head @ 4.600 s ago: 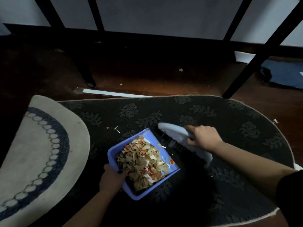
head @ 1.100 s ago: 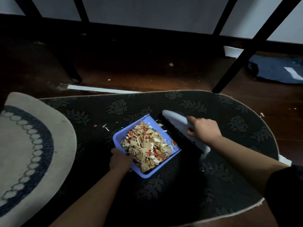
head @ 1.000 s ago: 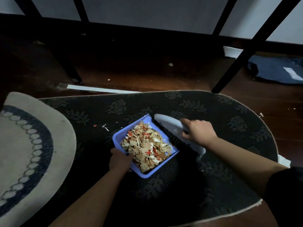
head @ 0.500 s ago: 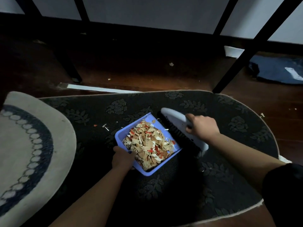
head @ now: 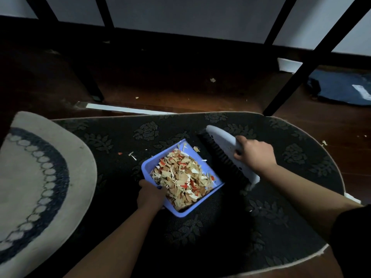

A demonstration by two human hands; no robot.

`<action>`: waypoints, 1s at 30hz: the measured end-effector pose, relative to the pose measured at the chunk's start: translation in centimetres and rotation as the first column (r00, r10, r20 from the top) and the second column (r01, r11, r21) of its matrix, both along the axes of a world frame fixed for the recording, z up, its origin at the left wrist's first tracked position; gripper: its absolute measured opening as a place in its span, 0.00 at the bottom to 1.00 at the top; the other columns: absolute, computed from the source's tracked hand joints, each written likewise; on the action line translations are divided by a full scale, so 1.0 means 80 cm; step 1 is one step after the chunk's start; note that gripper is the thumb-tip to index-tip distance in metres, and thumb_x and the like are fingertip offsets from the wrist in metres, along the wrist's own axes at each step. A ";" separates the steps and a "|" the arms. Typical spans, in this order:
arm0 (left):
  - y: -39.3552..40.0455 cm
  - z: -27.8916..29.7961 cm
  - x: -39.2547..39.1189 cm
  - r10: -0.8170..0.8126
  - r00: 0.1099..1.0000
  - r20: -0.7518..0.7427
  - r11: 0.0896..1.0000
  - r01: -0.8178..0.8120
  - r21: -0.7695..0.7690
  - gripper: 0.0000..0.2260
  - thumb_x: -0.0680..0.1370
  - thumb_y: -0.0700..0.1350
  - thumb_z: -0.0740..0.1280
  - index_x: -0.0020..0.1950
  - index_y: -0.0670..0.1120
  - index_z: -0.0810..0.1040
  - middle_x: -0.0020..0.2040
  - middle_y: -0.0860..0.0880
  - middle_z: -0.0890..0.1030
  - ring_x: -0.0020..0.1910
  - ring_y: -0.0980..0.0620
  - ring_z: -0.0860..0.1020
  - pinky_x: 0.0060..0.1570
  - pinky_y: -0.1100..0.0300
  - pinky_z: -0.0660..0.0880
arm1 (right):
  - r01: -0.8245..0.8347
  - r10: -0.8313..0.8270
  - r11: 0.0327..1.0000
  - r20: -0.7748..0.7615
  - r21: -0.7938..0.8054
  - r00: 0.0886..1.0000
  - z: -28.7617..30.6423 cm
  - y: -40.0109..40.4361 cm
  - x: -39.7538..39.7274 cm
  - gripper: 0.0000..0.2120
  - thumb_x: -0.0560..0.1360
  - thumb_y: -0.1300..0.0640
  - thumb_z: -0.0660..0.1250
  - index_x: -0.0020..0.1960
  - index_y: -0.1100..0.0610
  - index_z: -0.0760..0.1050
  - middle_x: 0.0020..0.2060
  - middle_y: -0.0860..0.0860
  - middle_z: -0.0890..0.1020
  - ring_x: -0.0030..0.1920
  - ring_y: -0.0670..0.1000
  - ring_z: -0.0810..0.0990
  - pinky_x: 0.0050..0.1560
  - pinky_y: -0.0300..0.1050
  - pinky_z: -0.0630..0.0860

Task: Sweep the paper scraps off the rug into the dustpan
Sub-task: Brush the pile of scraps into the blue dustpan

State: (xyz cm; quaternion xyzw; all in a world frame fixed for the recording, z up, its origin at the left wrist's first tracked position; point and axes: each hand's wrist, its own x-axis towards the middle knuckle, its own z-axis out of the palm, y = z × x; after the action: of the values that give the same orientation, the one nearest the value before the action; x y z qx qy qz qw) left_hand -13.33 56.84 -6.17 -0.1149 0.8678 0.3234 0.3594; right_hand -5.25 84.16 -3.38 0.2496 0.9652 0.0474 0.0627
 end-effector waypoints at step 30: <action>0.008 -0.013 -0.005 -0.005 0.999 0.044 1.000 0.006 -0.014 0.26 0.78 0.44 0.67 0.69 0.38 0.57 0.61 0.37 0.73 0.43 0.39 0.78 0.49 0.46 0.79 | -0.097 0.101 0.991 0.036 -0.095 0.994 0.005 -0.011 0.009 0.19 0.73 0.45 0.62 0.63 0.47 0.70 0.48 0.53 0.83 0.47 0.58 0.82 0.41 0.46 0.74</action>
State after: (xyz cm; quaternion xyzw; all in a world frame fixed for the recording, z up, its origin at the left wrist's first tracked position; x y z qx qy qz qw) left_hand -13.70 57.50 -7.20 -0.1223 0.8621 0.3139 0.3787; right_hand -4.55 83.32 -2.96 0.1971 0.9761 0.0104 0.0914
